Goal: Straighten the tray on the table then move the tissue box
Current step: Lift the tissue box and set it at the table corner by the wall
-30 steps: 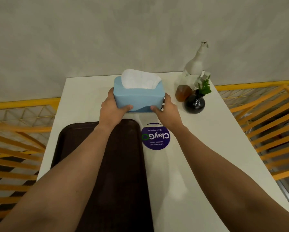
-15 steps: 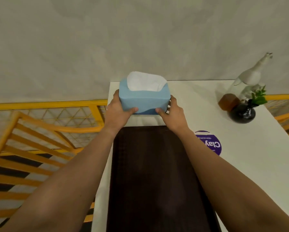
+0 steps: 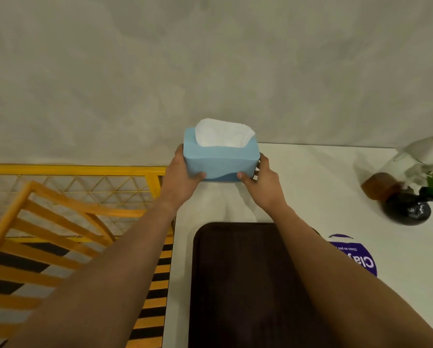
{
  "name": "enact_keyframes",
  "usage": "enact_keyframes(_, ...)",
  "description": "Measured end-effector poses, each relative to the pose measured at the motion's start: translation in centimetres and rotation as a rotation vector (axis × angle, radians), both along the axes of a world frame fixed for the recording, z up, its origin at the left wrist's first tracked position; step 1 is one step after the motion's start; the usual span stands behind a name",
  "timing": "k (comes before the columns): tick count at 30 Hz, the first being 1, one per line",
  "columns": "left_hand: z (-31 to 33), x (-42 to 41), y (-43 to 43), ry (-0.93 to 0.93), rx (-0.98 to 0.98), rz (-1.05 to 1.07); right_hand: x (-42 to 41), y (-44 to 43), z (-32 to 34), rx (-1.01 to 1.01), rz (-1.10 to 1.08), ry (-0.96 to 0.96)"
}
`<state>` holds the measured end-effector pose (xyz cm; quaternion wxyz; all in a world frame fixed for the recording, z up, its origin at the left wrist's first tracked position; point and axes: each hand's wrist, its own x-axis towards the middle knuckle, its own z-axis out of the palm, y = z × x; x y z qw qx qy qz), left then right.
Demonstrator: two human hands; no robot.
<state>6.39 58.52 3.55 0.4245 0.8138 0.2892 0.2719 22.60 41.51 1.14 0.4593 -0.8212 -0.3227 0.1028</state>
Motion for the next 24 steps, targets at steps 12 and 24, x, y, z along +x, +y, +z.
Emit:
enact_keyframes(12, -2.9, 2.6, 3.3, 0.173, -0.017, 0.077, 3.3, 2.0, -2.5, -0.02, 0.031, -0.004)
enact_keyframes(24, -4.4, 5.1, 7.7, 0.292, -0.014, 0.09, 7.3, 6.0, -2.6, -0.102, 0.1, -0.016)
